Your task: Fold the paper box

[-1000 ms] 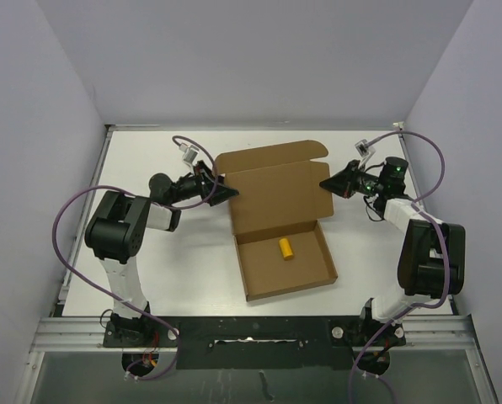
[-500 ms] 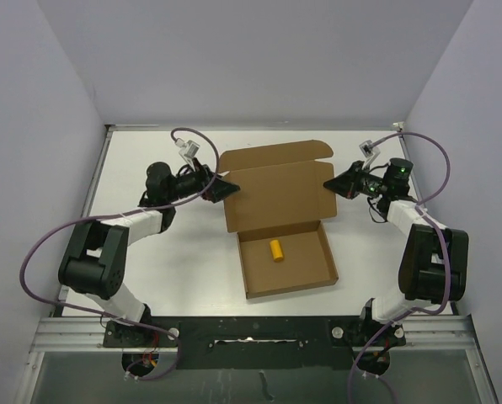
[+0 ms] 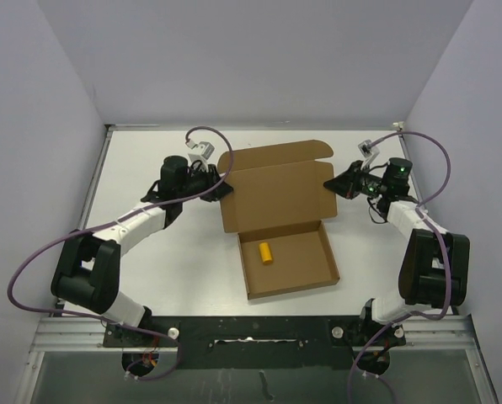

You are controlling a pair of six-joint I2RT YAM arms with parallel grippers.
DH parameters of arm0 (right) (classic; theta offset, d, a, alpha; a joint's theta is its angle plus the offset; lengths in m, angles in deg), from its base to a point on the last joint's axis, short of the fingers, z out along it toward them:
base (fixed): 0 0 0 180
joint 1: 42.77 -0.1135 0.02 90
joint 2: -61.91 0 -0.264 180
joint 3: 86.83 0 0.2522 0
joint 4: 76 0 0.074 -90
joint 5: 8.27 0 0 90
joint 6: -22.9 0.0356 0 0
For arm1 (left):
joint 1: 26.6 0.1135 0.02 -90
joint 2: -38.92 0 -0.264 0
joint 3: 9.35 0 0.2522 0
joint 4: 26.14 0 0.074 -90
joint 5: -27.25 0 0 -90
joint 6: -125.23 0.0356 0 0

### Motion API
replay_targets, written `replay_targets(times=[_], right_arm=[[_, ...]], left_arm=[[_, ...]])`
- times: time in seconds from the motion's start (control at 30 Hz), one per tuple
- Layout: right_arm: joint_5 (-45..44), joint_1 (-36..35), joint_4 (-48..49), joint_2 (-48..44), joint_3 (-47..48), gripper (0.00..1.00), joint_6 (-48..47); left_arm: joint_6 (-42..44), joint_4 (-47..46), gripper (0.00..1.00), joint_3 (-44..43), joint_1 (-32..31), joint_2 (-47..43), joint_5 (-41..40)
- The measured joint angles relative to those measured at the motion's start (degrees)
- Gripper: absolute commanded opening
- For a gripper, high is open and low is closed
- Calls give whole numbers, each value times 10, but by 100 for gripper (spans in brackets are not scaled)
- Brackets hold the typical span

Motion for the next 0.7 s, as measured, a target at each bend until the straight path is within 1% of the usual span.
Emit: replay_targets(times=[0.07, 0.13, 0.17, 0.2, 0.27, 0.3, 0.4, 0.43, 0.5, 0.6, 0.67, 0.7], right_arm=[[-4, -8, -7, -14, 0, 0, -11], [-9, -17, -12, -34, 0, 0, -23], [-9, -21, -15, -45, 0, 2, -30], [-9, -24, -16, -53, 0, 9, -33], [2, -27, -17, -70, 0, 30, -43], [10, -27, -18, -73, 0, 39, -43], [59, -23, -15, -76, 1, 59, -41], [73, -22, -12, -74, 1, 64, -39], [111, -11, -1, -68, 1, 66, -29], [152, 17, 2, -63, 3, 67, -24], [168, 35, -14, -63, 11, 66, -37], [172, 45, -36, -64, 20, 63, -55]], left_arm=[[9, 25, 7, -11, 0, 0, -16], [18, 42, 6, -19, 1, 0, -33], [21, 45, 4, -21, 2, 0, -39], [23, 45, 3, -21, 3, -1, -44], [33, 40, 1, -19, 5, -3, -48], [39, 32, 1, -16, 7, -5, -48], [64, -8, 0, 3, 12, -19, -22], [75, -22, 0, 12, 14, -24, -10], [100, -43, 0, 28, 22, -38, 12], [132, -66, 0, 44, 37, -52, 31], [148, -76, 0, 50, 44, -58, 39], [156, -81, 0, 53, 47, -60, 43]])
